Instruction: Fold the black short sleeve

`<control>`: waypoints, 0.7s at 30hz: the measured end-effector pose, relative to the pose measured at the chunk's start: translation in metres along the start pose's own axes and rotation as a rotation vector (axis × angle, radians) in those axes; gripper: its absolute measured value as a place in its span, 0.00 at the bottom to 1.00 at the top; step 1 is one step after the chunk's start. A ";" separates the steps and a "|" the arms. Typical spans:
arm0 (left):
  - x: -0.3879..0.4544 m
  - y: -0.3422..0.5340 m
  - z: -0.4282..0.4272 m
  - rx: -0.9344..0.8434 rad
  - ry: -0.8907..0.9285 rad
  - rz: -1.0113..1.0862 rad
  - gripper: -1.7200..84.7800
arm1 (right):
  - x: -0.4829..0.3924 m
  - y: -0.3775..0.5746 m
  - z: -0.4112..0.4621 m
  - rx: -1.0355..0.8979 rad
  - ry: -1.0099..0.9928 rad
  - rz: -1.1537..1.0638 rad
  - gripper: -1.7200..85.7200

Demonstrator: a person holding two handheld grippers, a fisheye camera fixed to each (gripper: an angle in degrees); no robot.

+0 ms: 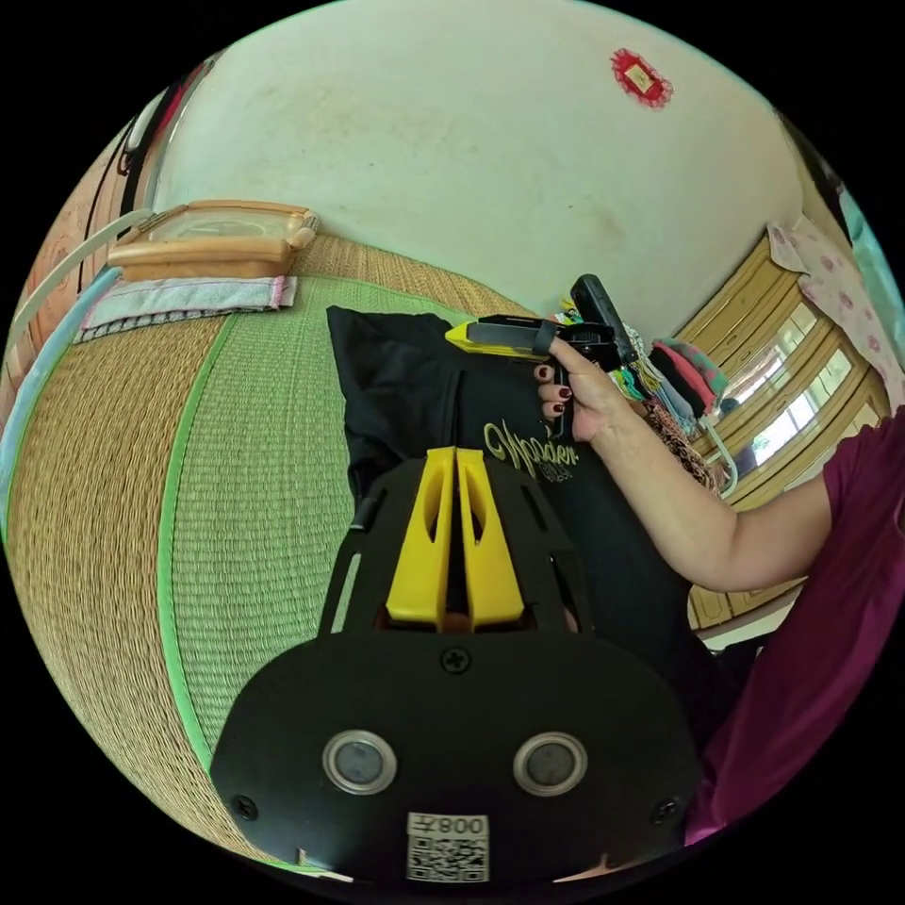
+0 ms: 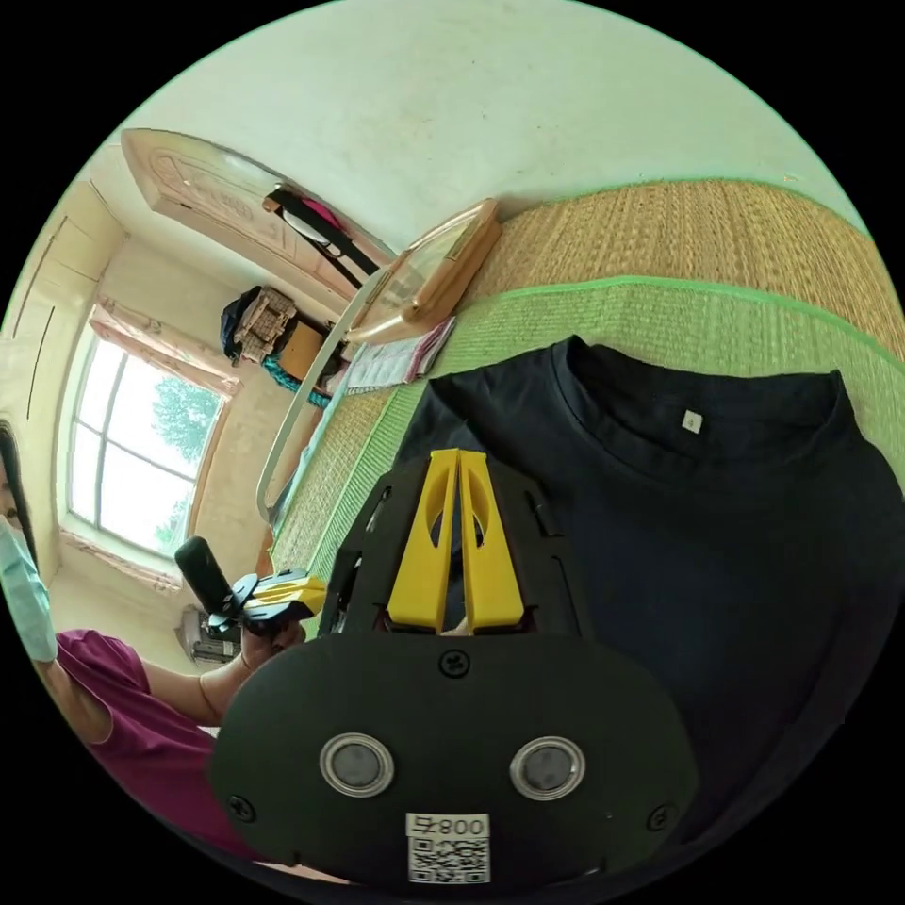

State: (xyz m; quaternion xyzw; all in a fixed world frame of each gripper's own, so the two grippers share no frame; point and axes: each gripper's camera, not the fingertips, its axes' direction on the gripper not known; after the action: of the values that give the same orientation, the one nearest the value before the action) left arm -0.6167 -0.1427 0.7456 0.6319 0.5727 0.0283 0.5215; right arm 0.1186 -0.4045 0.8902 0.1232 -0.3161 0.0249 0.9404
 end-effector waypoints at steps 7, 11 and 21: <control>-0.053 -0.018 0.074 -0.181 -0.096 -0.088 0.02 | -0.040 -0.054 0.075 -0.171 0.173 -0.143 0.02; -0.065 -0.011 0.081 -0.148 -0.088 -0.095 0.02 | -0.044 -0.062 0.079 -0.201 0.206 -0.155 0.02; -0.087 0.005 0.112 -0.158 -0.081 -0.100 0.02 | -0.035 -0.044 0.016 -0.137 0.205 -0.136 0.02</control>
State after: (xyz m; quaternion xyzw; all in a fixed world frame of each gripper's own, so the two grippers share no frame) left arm -0.5718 -0.2778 0.7470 0.5599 0.5781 0.0218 0.5931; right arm 0.0861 -0.4500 0.8720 0.0769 -0.2104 -0.0483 0.9734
